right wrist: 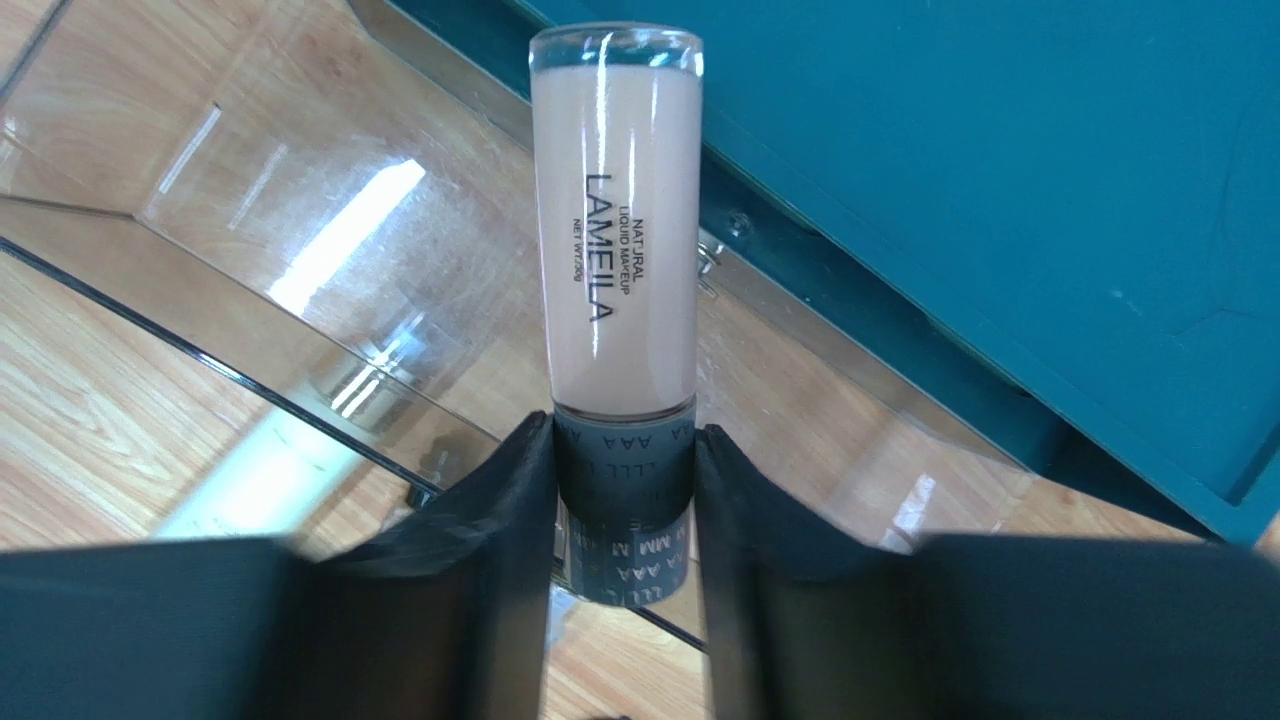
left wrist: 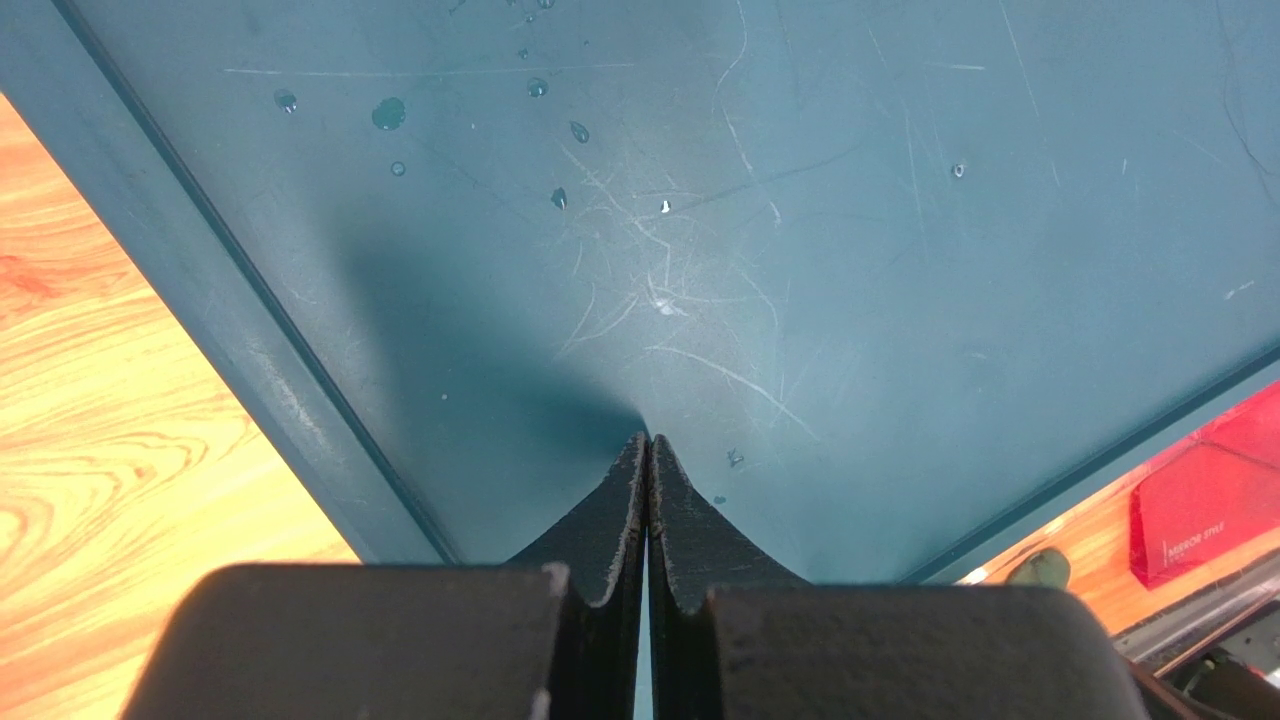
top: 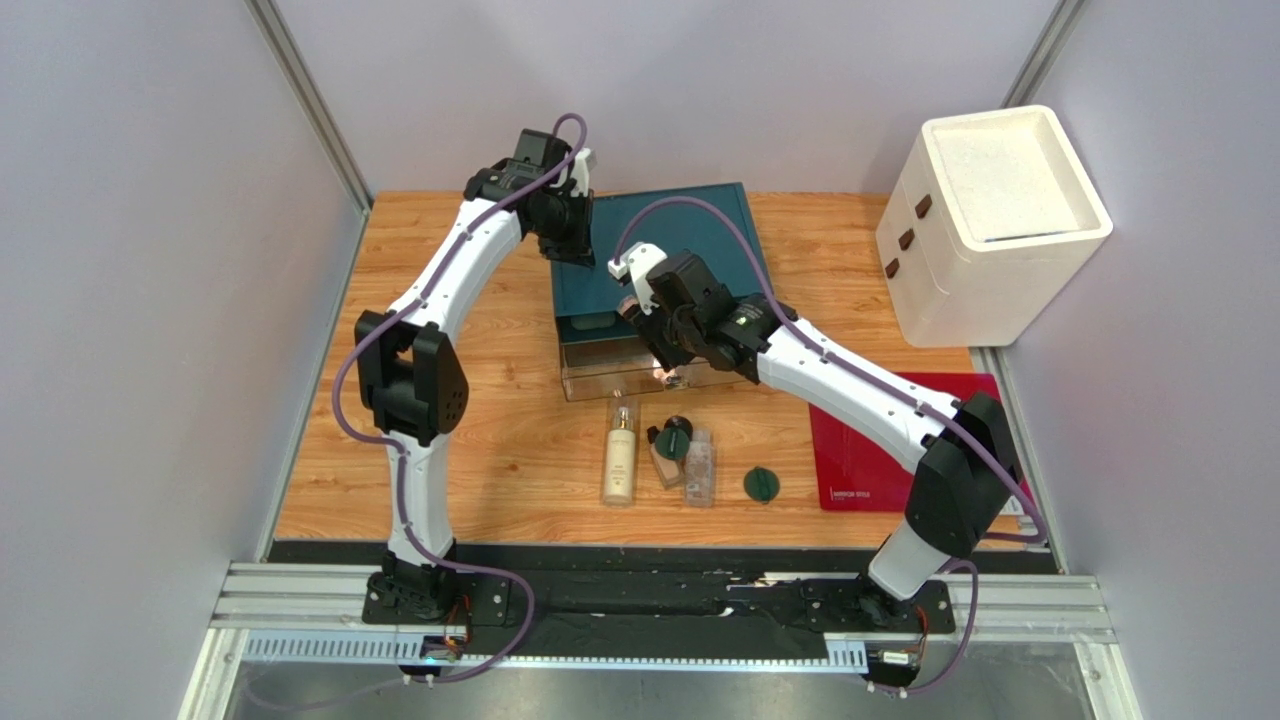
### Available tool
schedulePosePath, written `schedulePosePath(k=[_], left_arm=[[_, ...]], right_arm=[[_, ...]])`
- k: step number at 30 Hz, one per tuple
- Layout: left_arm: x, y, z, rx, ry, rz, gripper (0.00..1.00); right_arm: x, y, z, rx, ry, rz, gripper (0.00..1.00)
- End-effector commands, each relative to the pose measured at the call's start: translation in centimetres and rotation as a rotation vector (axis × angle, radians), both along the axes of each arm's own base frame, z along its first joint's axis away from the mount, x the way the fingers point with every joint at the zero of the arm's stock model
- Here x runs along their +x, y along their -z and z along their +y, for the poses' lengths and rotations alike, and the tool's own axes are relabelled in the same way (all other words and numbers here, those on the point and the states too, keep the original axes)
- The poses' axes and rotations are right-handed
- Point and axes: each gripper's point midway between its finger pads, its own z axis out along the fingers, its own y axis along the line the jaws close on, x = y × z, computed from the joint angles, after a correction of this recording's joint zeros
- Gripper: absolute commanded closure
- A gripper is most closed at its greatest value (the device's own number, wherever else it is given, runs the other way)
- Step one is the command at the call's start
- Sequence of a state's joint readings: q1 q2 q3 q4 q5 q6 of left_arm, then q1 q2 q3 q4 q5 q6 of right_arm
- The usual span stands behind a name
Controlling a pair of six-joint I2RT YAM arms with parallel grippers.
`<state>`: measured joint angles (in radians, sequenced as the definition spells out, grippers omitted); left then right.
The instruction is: Organize the makeup
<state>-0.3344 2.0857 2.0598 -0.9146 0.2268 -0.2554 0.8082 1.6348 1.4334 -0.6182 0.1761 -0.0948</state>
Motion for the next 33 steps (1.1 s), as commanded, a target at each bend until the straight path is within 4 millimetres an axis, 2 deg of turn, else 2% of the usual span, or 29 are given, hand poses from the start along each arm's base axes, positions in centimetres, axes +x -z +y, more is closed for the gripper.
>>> schedulePosePath(k=[1, 2, 5, 10, 13, 14, 16, 17, 18, 19, 21, 22, 23, 24, 25, 26, 27, 28, 29, 30, 31, 32, 33], left_arm=[[-5.8, 8.6, 3.5, 0.222, 0.012, 0.353, 1.00], [-5.7, 8.5, 3.4, 0.218, 0.013, 0.350, 1.00], [-5.6, 8.4, 3.4, 0.219, 0.011, 0.350, 1.00], [-5.4, 8.2, 3.3, 0.218, 0.014, 0.353, 1.00], [-5.4, 7.7, 3.3, 0.213, 0.012, 0.342, 1.00], [-5.3, 7.4, 3.3, 0.211, 0.012, 0.329, 1.00], [-5.2, 6.9, 3.3, 0.211, 0.013, 0.317, 1.00], [-5.1, 6.3, 3.3, 0.207, 0.014, 0.304, 1.00], [-5.1, 6.1, 3.4, 0.208, 0.012, 0.299, 1.00], [-5.0, 5.8, 3.4, 0.209, 0.013, 0.290, 1.00], [-5.1, 5.5, 3.5, 0.213, 0.013, 0.288, 1.00], [-5.1, 5.5, 3.5, 0.213, 0.012, 0.290, 1.00], [-5.1, 5.5, 3.5, 0.213, 0.012, 0.292, 1.00], [-5.1, 5.5, 3.5, 0.212, 0.013, 0.292, 1.00], [-5.2, 5.6, 3.5, 0.211, 0.014, 0.299, 1.00], [-5.3, 5.7, 3.4, 0.210, 0.017, 0.300, 1.00], [-5.3, 5.8, 3.4, 0.209, 0.018, 0.302, 1.00], [-5.4, 6.0, 3.4, 0.208, 0.018, 0.309, 1.00], [-5.4, 5.9, 3.3, 0.204, 0.018, 0.309, 1.00], [-5.4, 5.9, 3.2, 0.200, 0.020, 0.312, 1.00], [-5.4, 6.0, 3.2, 0.197, 0.023, 0.313, 1.00], [-5.4, 6.0, 3.1, 0.195, 0.022, 0.311, 1.00], [-5.5, 6.2, 3.1, 0.193, 0.024, 0.318, 1.00]], right_arm=[[0.6, -2.5, 1.0, 0.064, -0.021, -0.051, 0.45], [0.6, -2.4, 0.9, 0.061, -0.016, -0.047, 0.31], [0.8, -2.4, 0.6, 0.058, 0.006, -0.054, 0.20], [1.8, -3.9, 0.2, 0.091, 0.073, -0.088, 0.20], [3.0, -5.9, -0.3, 0.186, 0.152, -0.102, 0.25], [3.4, -6.6, 0.0, 0.239, 0.151, -0.098, 0.29], [5.0, -8.0, -1.1, 0.338, 0.230, -0.084, 0.36], [5.3, -8.5, -0.8, 0.390, 0.219, -0.064, 0.50], [6.5, -8.6, -1.8, 0.424, 0.264, -0.046, 0.59], [6.9, -9.6, -2.0, 0.455, 0.271, -0.039, 0.69], [7.3, -9.7, -2.6, 0.471, 0.296, -0.009, 0.69], [7.0, -9.7, -2.9, 0.458, 0.300, 0.003, 0.72], [6.0, -9.7, -2.2, 0.472, 0.257, 0.042, 0.79], [5.5, -9.6, -2.2, 0.484, 0.256, 0.066, 0.83], [4.5, -10.0, -2.4, 0.495, 0.249, 0.081, 0.92], [3.4, -8.9, -2.2, 0.500, 0.235, 0.132, 0.96], [2.7, -8.7, -2.2, 0.510, 0.232, 0.156, 0.99], [1.3, -9.1, -2.6, 0.540, 0.244, 0.180, 1.00], [0.0, -7.5, -2.7, 0.532, 0.241, 0.237, 1.00], [-1.1, -7.1, -2.9, 0.537, 0.237, 0.261, 1.00], [-2.5, -7.7, -3.3, 0.559, 0.239, 0.265, 1.00], [-3.8, -7.4, -3.2, 0.555, 0.227, 0.277, 1.00], [-5.3, -5.0, -3.6, 0.522, 0.240, 0.321, 1.00]])
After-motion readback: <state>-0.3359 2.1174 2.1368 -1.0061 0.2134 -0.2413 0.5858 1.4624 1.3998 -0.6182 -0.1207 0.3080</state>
